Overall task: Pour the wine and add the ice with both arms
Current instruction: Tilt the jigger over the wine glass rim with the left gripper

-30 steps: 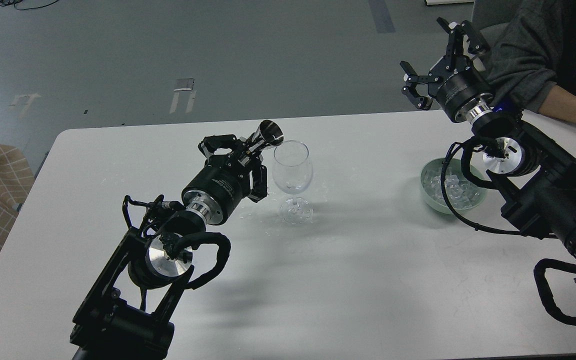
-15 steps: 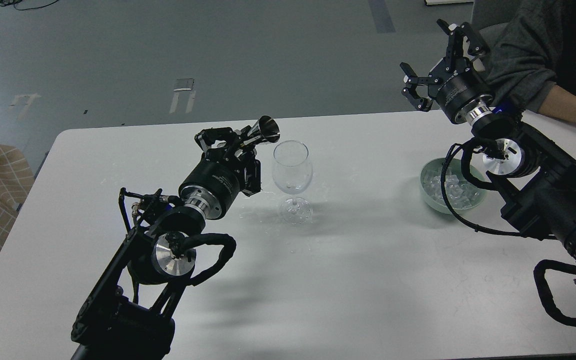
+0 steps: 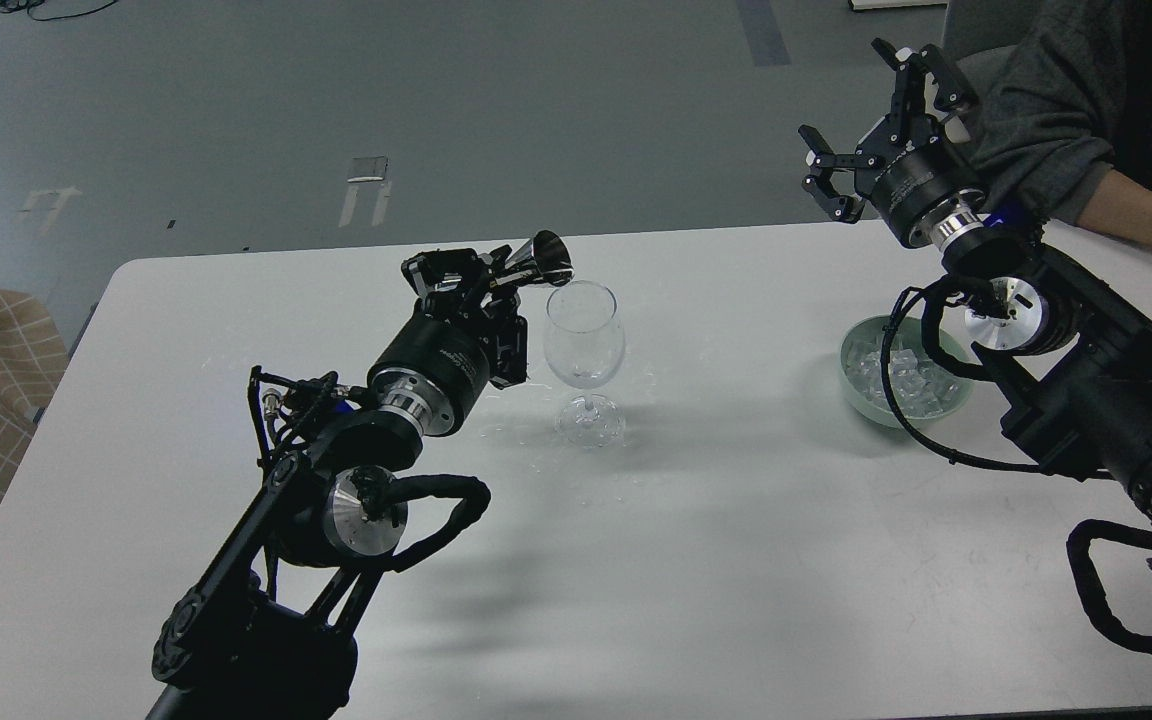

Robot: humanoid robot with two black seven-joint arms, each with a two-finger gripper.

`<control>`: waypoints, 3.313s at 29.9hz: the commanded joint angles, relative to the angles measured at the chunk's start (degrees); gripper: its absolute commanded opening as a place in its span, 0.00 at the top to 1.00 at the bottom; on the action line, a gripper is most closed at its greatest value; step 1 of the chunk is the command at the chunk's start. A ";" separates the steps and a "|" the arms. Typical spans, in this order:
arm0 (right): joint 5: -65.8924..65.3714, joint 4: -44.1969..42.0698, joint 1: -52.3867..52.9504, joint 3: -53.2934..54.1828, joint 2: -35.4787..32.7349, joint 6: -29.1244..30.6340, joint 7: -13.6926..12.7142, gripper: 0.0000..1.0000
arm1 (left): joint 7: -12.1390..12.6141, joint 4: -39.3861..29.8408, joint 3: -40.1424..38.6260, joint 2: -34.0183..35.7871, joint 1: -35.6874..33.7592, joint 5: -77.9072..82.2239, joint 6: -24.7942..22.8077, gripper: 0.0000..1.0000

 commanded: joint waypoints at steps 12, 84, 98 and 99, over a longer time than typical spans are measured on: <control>0.00 0.00 -0.16 0.02 0.00 0.07 0.01 0.00 | -0.09 0.46 1.07 0.00 -0.01 6.91 0.10 1.00; 0.00 -0.09 -0.25 0.02 0.00 -0.01 0.01 0.00 | -2.73 2.57 7.66 0.00 -0.80 35.30 0.10 1.00; 0.00 -0.09 -0.25 0.02 0.00 -0.01 0.01 0.00 | -3.17 4.77 6.61 0.00 -0.80 46.30 0.10 1.00; 0.00 -0.09 -0.25 0.02 0.00 -0.01 0.09 0.00 | -2.82 4.50 6.17 0.00 -0.97 43.33 0.10 1.00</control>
